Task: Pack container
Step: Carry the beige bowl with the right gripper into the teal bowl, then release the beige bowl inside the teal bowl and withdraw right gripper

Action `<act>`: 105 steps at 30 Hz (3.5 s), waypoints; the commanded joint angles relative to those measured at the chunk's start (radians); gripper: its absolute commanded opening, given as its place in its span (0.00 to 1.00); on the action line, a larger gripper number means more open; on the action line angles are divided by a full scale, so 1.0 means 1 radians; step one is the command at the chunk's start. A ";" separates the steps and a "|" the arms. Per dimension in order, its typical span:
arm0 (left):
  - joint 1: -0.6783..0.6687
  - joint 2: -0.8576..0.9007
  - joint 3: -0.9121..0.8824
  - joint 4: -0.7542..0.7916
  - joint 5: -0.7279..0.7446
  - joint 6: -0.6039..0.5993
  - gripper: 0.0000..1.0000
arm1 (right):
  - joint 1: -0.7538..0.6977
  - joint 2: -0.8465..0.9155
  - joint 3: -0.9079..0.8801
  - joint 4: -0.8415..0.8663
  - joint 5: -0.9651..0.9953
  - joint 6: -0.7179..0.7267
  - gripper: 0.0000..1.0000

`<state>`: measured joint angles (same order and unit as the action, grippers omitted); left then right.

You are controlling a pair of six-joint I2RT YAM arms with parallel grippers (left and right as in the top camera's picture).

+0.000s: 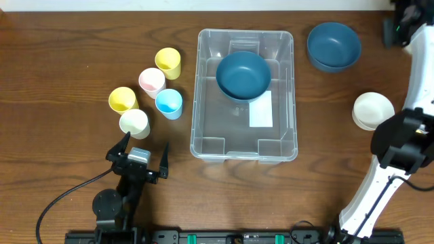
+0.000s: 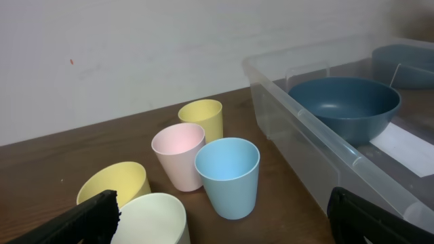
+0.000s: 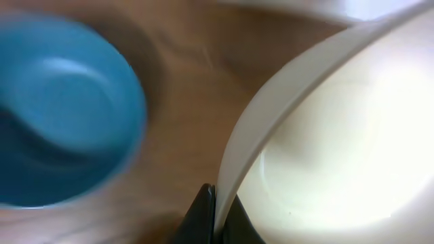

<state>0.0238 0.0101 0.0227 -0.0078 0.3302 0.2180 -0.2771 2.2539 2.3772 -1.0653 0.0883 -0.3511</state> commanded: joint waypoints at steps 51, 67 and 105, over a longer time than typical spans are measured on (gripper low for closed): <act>0.004 -0.006 -0.019 -0.036 0.006 0.013 0.98 | 0.835 -0.075 -0.393 0.023 -0.101 0.105 0.15; 0.004 -0.006 -0.019 -0.035 0.006 0.013 0.98 | 0.831 -0.102 -0.237 0.000 0.104 0.138 0.58; 0.004 -0.006 -0.019 -0.035 0.006 0.013 0.98 | 0.113 -0.077 -0.460 0.184 -0.082 0.800 0.99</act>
<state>0.0238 0.0101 0.0231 -0.0082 0.3302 0.2180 -0.1570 2.1498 1.9285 -0.8890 -0.0288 0.3916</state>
